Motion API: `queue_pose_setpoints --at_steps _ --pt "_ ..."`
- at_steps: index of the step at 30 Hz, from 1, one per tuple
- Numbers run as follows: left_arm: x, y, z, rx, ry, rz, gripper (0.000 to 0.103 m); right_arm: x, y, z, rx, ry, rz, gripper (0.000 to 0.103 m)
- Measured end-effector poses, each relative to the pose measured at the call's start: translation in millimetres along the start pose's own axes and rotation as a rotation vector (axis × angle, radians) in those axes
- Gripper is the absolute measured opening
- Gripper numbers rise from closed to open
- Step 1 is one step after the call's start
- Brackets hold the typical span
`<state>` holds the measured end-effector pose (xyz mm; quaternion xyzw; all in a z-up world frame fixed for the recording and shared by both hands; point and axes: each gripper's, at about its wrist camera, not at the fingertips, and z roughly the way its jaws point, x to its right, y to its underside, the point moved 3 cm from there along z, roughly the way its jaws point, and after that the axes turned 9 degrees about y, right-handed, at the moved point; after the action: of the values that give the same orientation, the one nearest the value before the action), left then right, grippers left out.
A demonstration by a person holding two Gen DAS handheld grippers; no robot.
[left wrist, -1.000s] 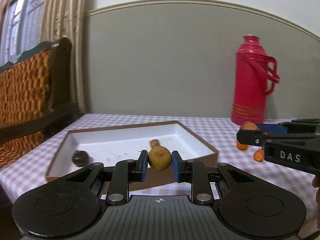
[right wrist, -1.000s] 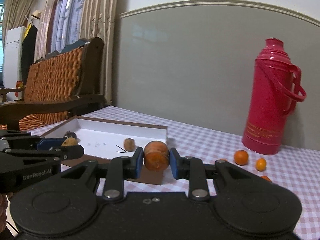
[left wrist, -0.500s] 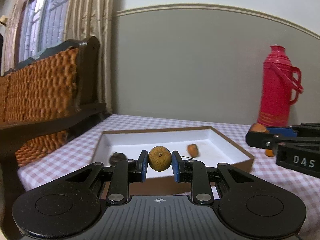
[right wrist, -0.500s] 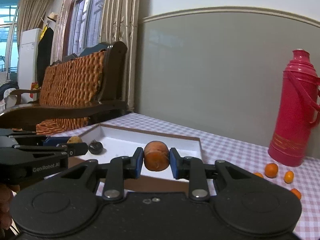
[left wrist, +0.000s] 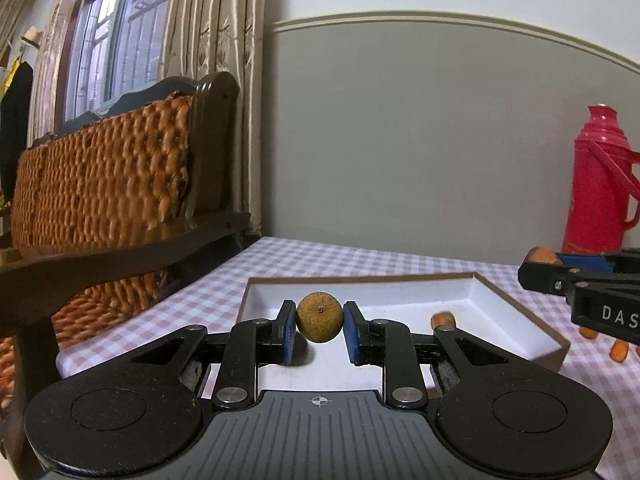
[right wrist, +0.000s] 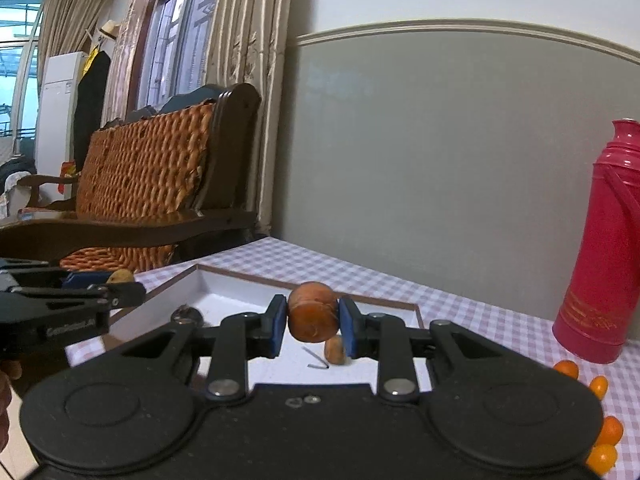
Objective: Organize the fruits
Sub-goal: 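Carry the yellow-green fruit and orange piece over the box with both tools, then open the left tool to drop the yellow-green fruit while the right tool drops the orange piece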
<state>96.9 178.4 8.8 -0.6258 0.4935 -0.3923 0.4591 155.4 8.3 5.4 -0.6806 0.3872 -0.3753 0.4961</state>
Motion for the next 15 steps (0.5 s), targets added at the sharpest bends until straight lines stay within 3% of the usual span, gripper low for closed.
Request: queue_pose_setpoints --at_steps 15 --pt "-7 -11 40 -0.012 -0.019 -0.019 0.026 16 -2 40 -0.047 0.022 0.041 0.02"
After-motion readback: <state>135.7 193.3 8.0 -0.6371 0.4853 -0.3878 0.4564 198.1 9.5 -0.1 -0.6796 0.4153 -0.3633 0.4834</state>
